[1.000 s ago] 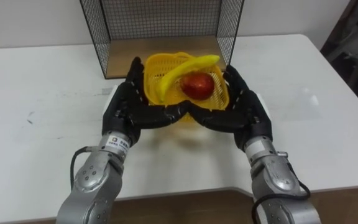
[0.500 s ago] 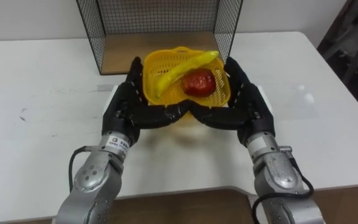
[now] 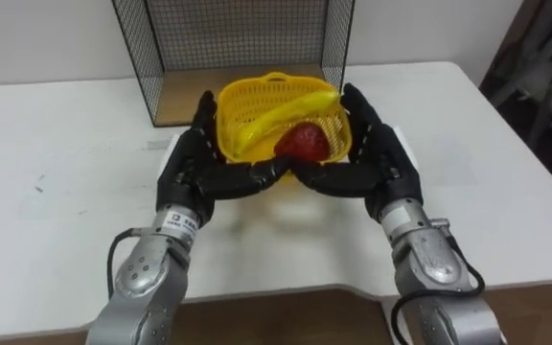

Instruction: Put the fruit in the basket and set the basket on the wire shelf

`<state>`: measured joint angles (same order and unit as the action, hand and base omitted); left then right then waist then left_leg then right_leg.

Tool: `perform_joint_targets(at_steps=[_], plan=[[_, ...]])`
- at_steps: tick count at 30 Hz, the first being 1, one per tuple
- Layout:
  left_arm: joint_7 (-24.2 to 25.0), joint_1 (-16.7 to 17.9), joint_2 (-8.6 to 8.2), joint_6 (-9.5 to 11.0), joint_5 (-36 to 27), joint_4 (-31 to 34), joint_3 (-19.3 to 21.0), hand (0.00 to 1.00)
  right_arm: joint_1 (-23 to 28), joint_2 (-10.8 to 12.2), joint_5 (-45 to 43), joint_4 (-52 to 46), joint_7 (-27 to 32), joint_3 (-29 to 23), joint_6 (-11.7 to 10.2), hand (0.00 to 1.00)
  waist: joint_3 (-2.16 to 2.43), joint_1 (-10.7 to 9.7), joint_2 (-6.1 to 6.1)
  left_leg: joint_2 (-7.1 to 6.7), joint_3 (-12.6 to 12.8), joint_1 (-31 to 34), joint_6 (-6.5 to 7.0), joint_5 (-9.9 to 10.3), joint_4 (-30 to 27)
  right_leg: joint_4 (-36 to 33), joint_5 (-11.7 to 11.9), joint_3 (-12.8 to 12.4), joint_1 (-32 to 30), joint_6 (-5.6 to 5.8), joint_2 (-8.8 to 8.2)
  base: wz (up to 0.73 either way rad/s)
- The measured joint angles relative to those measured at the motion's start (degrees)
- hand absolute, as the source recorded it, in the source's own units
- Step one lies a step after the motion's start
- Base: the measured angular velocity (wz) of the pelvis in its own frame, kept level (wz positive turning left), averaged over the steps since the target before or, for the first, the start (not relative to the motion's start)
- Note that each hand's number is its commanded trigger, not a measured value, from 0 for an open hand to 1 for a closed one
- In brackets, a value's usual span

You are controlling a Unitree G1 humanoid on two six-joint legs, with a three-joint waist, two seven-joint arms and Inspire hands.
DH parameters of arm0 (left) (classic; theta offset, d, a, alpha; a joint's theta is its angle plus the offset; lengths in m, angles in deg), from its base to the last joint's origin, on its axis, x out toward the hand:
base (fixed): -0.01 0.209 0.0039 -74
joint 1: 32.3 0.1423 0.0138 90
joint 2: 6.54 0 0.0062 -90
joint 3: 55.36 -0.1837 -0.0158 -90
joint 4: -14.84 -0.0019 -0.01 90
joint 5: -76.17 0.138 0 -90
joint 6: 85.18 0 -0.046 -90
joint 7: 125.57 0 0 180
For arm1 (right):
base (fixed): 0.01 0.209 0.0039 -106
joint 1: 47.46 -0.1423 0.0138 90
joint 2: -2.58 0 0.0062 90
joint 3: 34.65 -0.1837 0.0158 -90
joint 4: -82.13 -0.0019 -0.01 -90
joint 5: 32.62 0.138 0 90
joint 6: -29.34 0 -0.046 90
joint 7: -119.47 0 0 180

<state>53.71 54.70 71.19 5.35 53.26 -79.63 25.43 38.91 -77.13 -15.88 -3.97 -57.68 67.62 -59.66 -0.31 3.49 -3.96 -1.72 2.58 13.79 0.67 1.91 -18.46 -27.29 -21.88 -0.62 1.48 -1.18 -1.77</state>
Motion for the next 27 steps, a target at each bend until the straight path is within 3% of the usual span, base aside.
perform_joint_targets(at_steps=[2,3,7,9,10,11,12,15,16,17,20,22,23,27], plan=[[0.0,0.0,0.04,0.0,0.0,0.0,-0.1,0.0,0.0,-0.4,0.6,0.0,0.0,0.0,0.0,0.0,-0.29,-0.2,-0.58,-0.53,-0.1,-0.3,1.47,-1.0,-1.8,0.8,-0.8,0.1,1.7,0.33,-0.53,0.0],[0.0,-0.1,0.02,0.0,0.0,0.0,-0.3,0.0,0.0,-0.3,0.6,0.0,0.0,0.0,0.0,0.0,-0.37,-0.2,-0.95,-1.03,-0.1,-0.5,1.64,-0.5,-2.2,0.9,-1.2,0.3,2.2,0.56,-1.04,0.09],[-0.3,-2.1,-0.16,0.0,0.0,0.0,-0.2,0.0,-0.4,-0.6,0.8,-0.4,0.0,-0.6,0.0,0.0,-0.56,-0.4,-1.3,-3.79,0.6,1.3,3.66,4.0,-6.9,-0.1,-3.7,0.9,2.5,2.36,-3.91,0.08],[-0.4,-2.5,-0.34,0.1,-0.1,0.0,-0.4,0.0,-0.6,-0.4,0.9,-0.4,0.1,-0.6,0.0,0.0,-0.66,-0.4,-1.42,-4.99,1.0,1.2,4.51,6.0,-8.3,-4.7,-4.5,2.6,2.1,3.6,-5.75,0.04],[-0.4,-2.5,-0.31,0.1,-0.1,0.0,0.0,0.0,-0.9,-0.3,0.9,-0.4,0.2,-0.7,0.0,0.0,-0.83,-0.1,-1.66,-5.69,2.1,0.0,5.34,6.7,-8.5,-10.2,-4.3,3.0,0.7,4.12,-7.34,0.0],[-0.4,-2.5,-0.25,0.4,-0.1,0.1,0.0,0.0,-1.6,-0.3,0.6,-0.4,0.2,-0.7,-0.1,0.0,-0.9,0.0,-1.77,-6.59,2.5,-1.0,5.93,7.6,-8.6,-15.3,-3.2,3.0,-1.0,5.52,-8.59,0.03],[-0.4,-2.5,-0.31,0.5,-0.1,0.3,0.0,0.0,-2.1,-0.3,0.7,-0.4,0.2,-0.7,-0.1,0.0,-0.92,0.0,-1.78,-6.92,2.7,-1.4,6.22,8.0,-8.7,-17.4,-2.5,3.0,-1.7,5.83,-9.12,0.07],[-1.2,-2.6,-0.47,1.6,0.6,1.2,-0.3,0.0,-3.0,-0.4,-0.3,-0.2,0.1,-0.6,-0.7,0.0,-1.14,0.0,-1.07,-6.82,1.9,-3.3,7.1,9.7,-8.5,-21.4,2.5,3.2,-3.2,6.03,-8.81,0.04],[-1.5,-2.7,-0.45,2.1,0.7,1.2,-0.2,0.0,-3.1,-0.1,-0.9,-0.1,0.1,-0.7,-1.0,0.0,-1.31,0.1,-0.37,-6.33,1.1,-3.9,7.25,9.9,-7.7,-21.1,2.5,3.3,-3.8,5.59,-7.77,-0.04],[-2.0,-2.8,-0.31,2.3,0.6,1.2,-0.1,0.0,-3.4,0.0,-1.8,-0.1,0.1,-0.4,-1.1,0.0,-1.74,0.2,0.57,-5.58,0.7,-4.5,7.29,9.9,-6.8,-20.0,0.8,3.7,-5.3,4.97,-6.84,0.0],[-2.3,-2.6,-0.02,2.3,0.6,0.7,-0.1,0.0,-3.2,-0.1,-3.0,1.1,-0.4,-0.2,-1.1,0.0,-1.75,0.0,1.06,-5.19,0.5,-6.4,7.52,9.8,-5.1,-11.1,-0.4,4.0,-8.1,4.64,-4.79,0.08],[-2.5,-2.7,0.13,2.3,0.6,0.3,-0.1,0.0,-3.3,-0.1,-3.0,1.9,-0.5,-0.1,-1.1,0.0,-1.73,-0.2,1.15,-5.24,0.4,-7.7,7.52,9.9,-4.1,-2.8,2.4,3.8,-8.0,3.71,-4.14,0.13],[-2.6,-2.7,-0.14,2.2,0.6,-0.2,-0.3,0.0,-3.2,-0.1,-2.9,2.6,-0.5,0.0,-1.1,0.0,-1.62,-0.4,1.44,-5.27,-0.4,-8.6,7.35,10.0,-3.7,-0.8,5.8,4.1,-7.3,3.33,-3.87,0.2],[-3.0,-3.9,-0.86,2.0,0.6,-1.4,-0.5,0.0,-5.3,-0.3,-3.0,3.7,0.2,-0.2,-1.1,0.0,-1.59,-0.2,2.03,-3.87,-1.2,-8.5,6.71,9.6,-2.6,3.9,8.3,5.0,-5.4,2.5,-1.99,0.07]])
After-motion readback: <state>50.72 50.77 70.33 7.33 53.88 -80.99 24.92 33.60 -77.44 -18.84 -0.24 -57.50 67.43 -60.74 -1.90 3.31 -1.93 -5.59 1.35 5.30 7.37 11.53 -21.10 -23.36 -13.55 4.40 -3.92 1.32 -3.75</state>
